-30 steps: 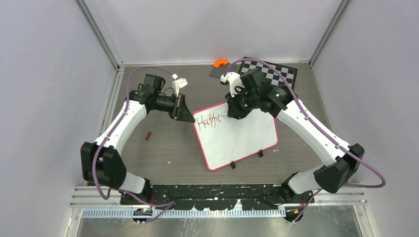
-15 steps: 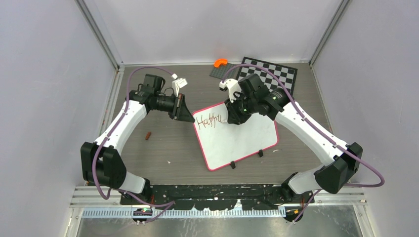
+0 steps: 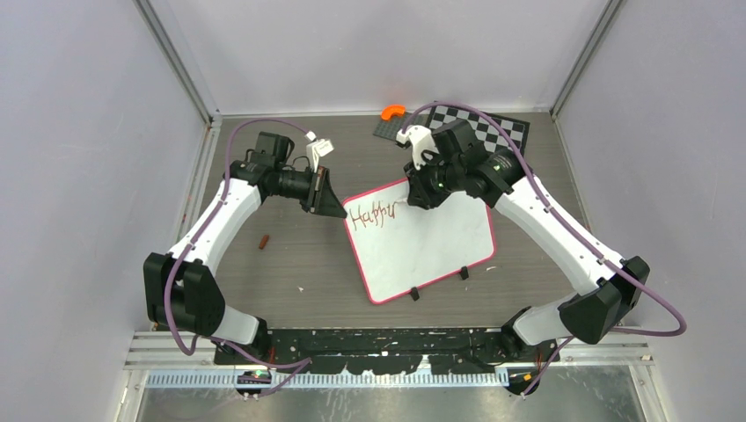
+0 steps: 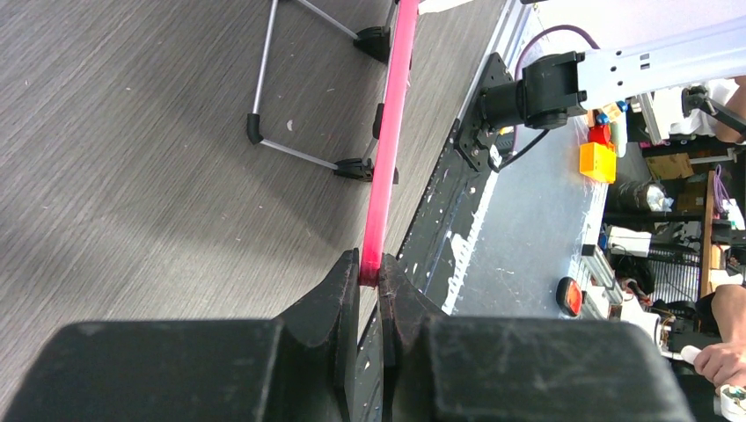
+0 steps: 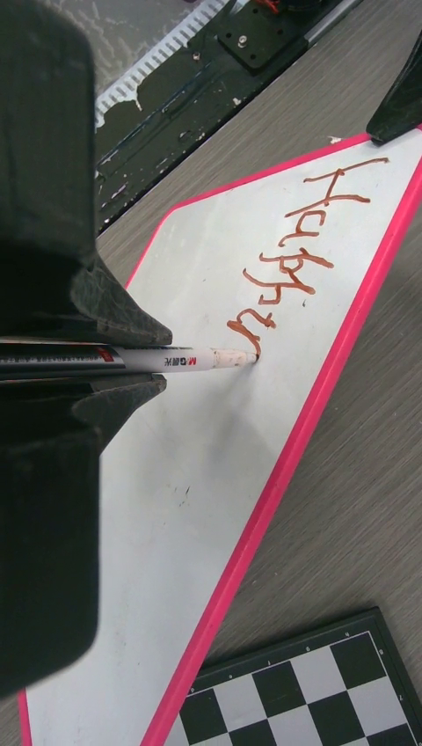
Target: Write a sentence on the whiteboard
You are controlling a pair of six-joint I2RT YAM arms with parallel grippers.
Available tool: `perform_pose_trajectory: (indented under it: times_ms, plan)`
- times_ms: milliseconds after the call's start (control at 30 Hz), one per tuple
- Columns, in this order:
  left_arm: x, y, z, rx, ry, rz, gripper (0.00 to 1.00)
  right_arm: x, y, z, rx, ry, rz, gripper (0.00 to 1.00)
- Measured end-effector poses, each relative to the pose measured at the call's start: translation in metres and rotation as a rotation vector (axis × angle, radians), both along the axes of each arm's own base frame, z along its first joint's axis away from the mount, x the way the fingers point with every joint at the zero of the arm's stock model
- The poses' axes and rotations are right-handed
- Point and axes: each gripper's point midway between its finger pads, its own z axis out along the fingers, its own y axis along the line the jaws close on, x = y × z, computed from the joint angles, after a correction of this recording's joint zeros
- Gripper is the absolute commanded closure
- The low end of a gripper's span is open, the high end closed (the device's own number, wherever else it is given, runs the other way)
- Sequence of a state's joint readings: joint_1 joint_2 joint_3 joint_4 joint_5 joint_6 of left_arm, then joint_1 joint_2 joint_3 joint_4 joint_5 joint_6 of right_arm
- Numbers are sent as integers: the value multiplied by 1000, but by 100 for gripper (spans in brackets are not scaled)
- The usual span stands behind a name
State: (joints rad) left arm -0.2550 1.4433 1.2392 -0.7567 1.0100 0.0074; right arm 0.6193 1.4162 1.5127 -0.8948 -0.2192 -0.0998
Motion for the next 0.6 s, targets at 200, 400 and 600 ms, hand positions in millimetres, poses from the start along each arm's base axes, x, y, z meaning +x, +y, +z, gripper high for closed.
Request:
perform_pose_trajectory:
  times_ms: [200, 400, 600]
  plan:
    - [0, 0, 0, 2, 0, 1, 100, -1, -2, -4, -4, 10, -1, 100]
    - [0, 0, 0, 2, 1, 1, 100, -10, -4, -15, -11, 53, 14, 100]
    - [0, 0, 0, 0, 1, 0, 100, -12, -4, -15, -11, 59, 17, 100]
